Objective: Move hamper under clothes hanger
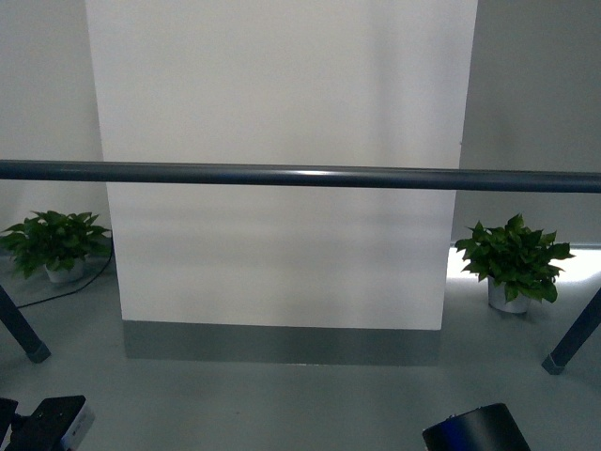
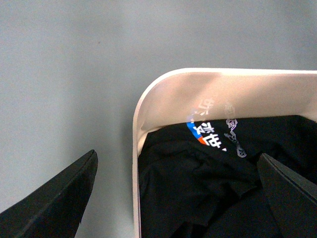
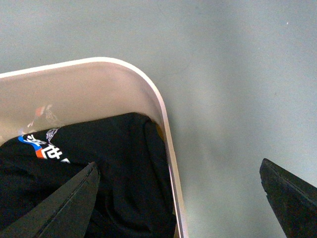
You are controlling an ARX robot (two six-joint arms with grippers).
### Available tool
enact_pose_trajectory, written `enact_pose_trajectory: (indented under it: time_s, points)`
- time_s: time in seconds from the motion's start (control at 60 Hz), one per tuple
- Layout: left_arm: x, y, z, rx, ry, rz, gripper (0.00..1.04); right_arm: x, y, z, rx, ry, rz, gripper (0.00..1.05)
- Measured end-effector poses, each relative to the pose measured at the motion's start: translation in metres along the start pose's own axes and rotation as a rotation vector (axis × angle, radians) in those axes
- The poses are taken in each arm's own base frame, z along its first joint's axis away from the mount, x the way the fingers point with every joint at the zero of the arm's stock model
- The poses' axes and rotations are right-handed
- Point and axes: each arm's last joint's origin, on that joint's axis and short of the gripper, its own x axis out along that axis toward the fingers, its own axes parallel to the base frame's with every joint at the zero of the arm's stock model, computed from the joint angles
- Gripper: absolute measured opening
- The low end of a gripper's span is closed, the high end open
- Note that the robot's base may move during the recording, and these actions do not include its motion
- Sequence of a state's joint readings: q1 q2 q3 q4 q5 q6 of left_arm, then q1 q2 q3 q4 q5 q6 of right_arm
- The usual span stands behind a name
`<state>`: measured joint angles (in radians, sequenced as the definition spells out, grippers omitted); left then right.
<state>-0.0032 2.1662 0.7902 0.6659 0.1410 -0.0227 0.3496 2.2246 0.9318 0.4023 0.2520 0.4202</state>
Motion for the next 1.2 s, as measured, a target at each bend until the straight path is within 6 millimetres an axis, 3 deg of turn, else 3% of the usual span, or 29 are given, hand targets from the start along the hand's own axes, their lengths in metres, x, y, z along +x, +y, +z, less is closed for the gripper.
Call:
enact_pose_trajectory:
  time_s: [0.5,0.567,0.933,1.2]
  points:
    - [-0.047,-0.006,0.083,0.033,-0.203,-0.034,0.98,-0.056,0.011,0.068,-0.047,-0.182,0.017,0.97]
    - [-0.062,-0.009,0.104,0.052,-0.249,-0.043,0.98,-0.073,0.013,0.085,-0.061,-0.233,0.015,0.97]
    - [-0.121,-0.027,0.164,0.109,-0.422,-0.069,0.98,-0.139,0.018,0.134,-0.136,-0.422,-0.031,0.97]
    - [-0.176,-0.035,0.201,0.135,-0.583,-0.073,0.98,-0.212,0.022,0.171,-0.18,-0.63,-0.085,0.97]
